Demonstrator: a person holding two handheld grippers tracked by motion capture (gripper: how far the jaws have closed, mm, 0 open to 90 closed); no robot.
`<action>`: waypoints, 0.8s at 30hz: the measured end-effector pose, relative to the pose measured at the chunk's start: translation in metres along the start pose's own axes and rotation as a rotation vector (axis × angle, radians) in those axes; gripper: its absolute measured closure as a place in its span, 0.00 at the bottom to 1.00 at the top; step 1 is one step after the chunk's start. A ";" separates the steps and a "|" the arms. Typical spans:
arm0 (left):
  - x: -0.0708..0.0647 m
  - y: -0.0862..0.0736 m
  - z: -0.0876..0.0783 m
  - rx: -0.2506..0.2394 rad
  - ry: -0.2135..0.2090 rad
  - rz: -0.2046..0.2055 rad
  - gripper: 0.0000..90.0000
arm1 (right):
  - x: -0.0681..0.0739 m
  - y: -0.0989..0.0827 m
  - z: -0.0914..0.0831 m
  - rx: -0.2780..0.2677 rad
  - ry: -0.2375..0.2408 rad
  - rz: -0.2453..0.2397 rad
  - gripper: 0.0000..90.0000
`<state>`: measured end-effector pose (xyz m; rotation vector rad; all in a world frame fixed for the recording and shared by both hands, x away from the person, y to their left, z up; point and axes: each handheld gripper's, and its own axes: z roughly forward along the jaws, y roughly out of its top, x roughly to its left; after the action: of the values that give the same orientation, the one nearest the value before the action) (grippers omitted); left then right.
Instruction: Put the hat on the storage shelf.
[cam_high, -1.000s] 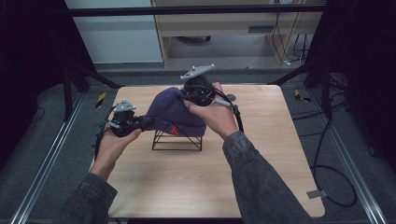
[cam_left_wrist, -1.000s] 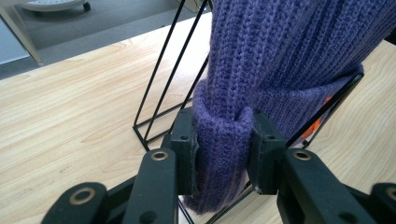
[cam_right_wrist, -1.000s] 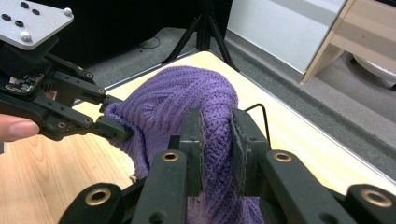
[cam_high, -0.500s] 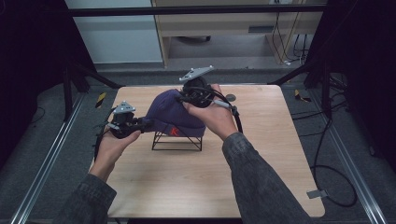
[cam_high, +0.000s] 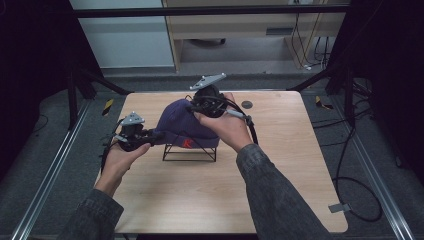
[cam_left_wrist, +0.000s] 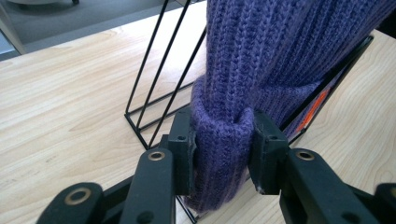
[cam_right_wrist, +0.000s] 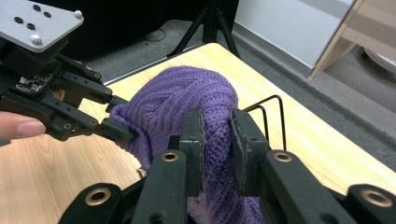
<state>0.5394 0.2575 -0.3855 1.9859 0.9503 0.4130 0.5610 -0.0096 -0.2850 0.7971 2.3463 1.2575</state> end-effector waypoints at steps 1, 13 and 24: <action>0.001 -0.003 0.001 -0.001 -0.002 -0.007 0.73 | 0.000 -0.001 0.001 0.004 0.002 0.002 0.85; 0.007 -0.021 0.011 0.039 -0.015 -0.027 0.71 | 0.008 -0.011 0.017 0.057 0.021 -0.008 0.84; 0.009 -0.036 0.020 0.086 -0.024 -0.039 0.67 | 0.015 -0.017 0.032 0.110 0.029 -0.014 0.83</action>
<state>0.5408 0.2646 -0.4270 2.0417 1.0056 0.3311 0.5618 0.0125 -0.3168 0.8005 2.4573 1.1505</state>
